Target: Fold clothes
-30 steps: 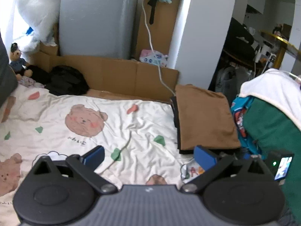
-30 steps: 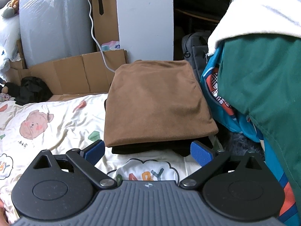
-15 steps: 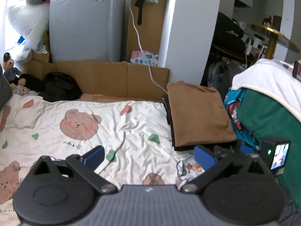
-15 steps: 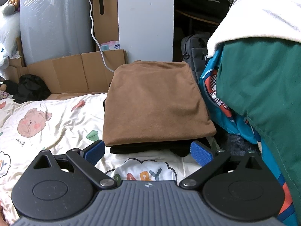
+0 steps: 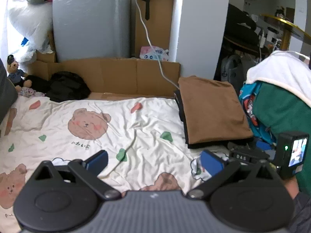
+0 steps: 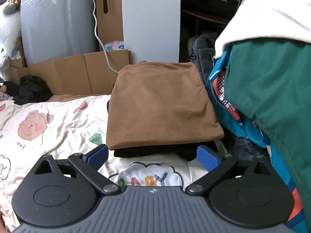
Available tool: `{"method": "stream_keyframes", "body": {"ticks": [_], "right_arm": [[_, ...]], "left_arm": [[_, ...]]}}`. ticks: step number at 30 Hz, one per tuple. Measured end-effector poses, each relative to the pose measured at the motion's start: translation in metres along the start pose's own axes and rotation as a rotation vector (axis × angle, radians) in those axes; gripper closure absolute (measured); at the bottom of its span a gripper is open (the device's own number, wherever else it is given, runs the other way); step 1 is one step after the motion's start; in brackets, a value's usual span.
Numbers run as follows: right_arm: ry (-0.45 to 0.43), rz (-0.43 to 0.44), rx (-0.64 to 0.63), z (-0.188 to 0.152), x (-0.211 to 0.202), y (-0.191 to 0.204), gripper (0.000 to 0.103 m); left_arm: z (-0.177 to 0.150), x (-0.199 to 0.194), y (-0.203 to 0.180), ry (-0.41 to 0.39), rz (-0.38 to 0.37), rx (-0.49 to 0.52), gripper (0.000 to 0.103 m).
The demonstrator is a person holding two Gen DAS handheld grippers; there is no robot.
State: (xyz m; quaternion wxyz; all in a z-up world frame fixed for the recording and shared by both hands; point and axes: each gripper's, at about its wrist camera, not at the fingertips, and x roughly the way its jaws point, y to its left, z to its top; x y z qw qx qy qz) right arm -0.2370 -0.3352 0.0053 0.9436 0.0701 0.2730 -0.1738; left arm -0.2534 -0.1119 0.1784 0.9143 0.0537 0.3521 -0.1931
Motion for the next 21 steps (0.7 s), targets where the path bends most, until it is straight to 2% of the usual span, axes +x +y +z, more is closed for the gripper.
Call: {"method": "stream_keyframes", "body": {"ticks": [21], "right_arm": [[0.005, 0.002, 0.012, 0.0013, 0.0002, -0.0012, 0.003]], "left_arm": [[0.0025, 0.0041, -0.0053, 0.009, -0.004, 0.024, 0.0]]}}
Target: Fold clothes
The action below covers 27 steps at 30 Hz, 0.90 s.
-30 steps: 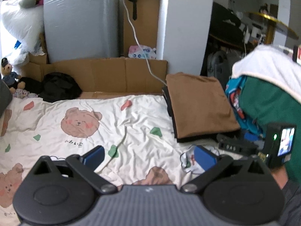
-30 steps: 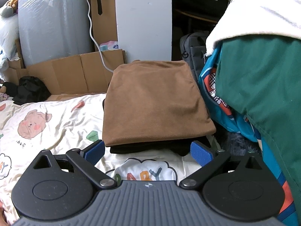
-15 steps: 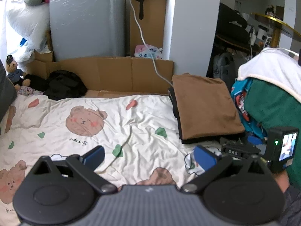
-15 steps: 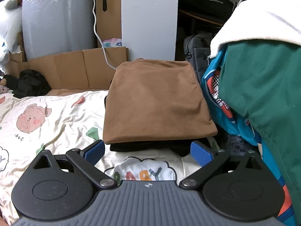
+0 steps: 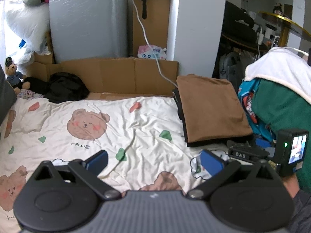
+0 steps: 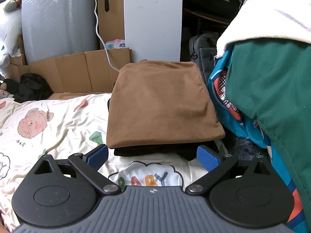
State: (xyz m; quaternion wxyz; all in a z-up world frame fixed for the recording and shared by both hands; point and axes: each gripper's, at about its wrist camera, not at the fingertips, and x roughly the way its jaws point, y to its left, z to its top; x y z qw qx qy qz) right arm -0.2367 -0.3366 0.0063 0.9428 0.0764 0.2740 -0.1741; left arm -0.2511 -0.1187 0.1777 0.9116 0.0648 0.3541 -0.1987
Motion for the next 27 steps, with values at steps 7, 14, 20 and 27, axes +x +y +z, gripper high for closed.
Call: {"method": "stream_keyframes", "body": {"ticks": [7, 14, 20, 27], "right_arm": [[0.001, 0.0, -0.002, -0.0003, 0.0009, 0.0013, 0.003], [0.001, -0.002, -0.006, -0.0013, -0.0007, 0.0026, 0.003], [0.001, -0.001, -0.005, -0.0009, -0.0008, 0.0025, 0.003], [0.002, -0.001, -0.009, -0.001, -0.0003, 0.0031, 0.003]], "left_arm": [[-0.0005, -0.0004, -0.0006, -0.005, 0.006, 0.004, 0.0], [-0.0016, -0.0033, -0.0056, -0.006, 0.018, -0.009, 0.0], [-0.0006, -0.0025, -0.0046, -0.005, 0.013, -0.002, 0.0], [-0.0006, -0.0013, -0.0056, -0.004, 0.009, 0.011, 0.0]]}}
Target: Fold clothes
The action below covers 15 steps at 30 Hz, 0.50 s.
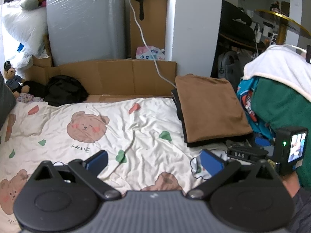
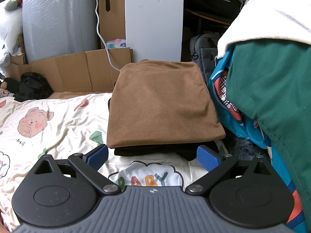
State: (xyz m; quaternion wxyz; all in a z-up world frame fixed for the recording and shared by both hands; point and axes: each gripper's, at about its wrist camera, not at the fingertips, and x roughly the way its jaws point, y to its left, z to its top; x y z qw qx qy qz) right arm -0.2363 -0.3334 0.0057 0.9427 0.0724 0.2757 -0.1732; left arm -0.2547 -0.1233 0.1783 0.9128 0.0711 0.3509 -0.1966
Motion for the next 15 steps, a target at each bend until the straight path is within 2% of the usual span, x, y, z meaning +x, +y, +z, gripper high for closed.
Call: {"method": "stream_keyframes", "body": {"ticks": [15], "right_arm": [[0.002, 0.003, 0.002, 0.0007, 0.0005, -0.001, 0.003]], "left_arm": [[-0.0005, -0.0011, 0.0004, -0.001, 0.006, -0.001, 0.0]]}}
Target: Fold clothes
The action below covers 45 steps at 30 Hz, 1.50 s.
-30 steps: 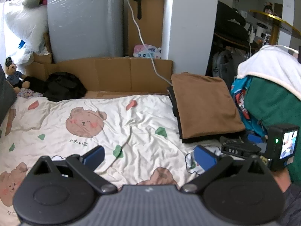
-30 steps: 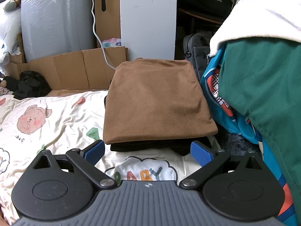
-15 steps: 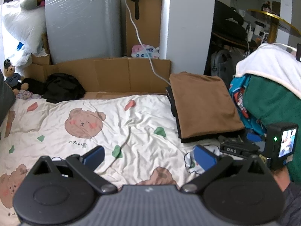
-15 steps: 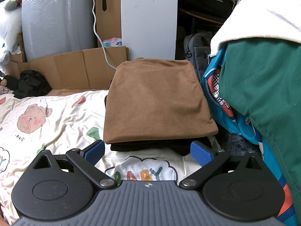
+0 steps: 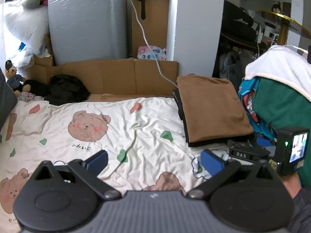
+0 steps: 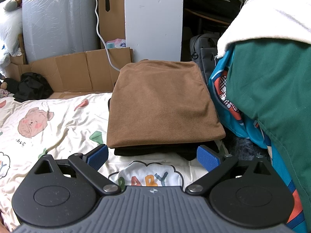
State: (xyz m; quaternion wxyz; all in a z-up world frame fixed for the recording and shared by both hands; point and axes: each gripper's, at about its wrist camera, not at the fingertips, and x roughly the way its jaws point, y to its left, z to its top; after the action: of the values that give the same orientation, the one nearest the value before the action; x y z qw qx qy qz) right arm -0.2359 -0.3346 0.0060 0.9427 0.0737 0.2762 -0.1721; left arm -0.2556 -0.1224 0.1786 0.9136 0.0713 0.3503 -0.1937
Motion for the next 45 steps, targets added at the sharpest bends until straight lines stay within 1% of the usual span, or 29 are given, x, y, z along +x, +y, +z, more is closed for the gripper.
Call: {"method": "stream_keyframes", "body": {"ticks": [19, 23, 28, 34, 37, 41, 45], "right_arm": [[0.003, 0.002, -0.001, 0.0, 0.001, -0.001, 0.003], [0.002, 0.002, 0.0, 0.0, 0.001, -0.001, 0.003], [0.003, 0.004, 0.0, 0.0, 0.001, -0.001, 0.003], [0.013, 0.009, -0.003, 0.001, 0.002, 0.0, 0.003], [-0.006, 0.035, -0.014, 0.001, -0.004, 0.002, 0.003], [-0.02, 0.073, -0.05, 0.002, -0.01, 0.011, 0.003], [-0.01, 0.147, -0.095, 0.003, -0.011, 0.025, 0.003]], "left_arm": [[-0.002, -0.001, -0.008, -0.005, -0.013, 0.042, 0.0], [-0.002, -0.001, -0.006, -0.015, 0.009, 0.035, 0.0], [-0.003, -0.001, -0.005, -0.013, 0.015, 0.037, 0.0], [-0.013, -0.001, 0.005, -0.017, 0.066, 0.012, 0.0], [-0.013, 0.0, 0.015, -0.018, 0.102, -0.018, 0.0], [-0.015, -0.002, 0.029, -0.015, 0.112, -0.073, 0.0], [-0.02, -0.003, 0.038, -0.013, 0.149, -0.082, 0.0]]}}
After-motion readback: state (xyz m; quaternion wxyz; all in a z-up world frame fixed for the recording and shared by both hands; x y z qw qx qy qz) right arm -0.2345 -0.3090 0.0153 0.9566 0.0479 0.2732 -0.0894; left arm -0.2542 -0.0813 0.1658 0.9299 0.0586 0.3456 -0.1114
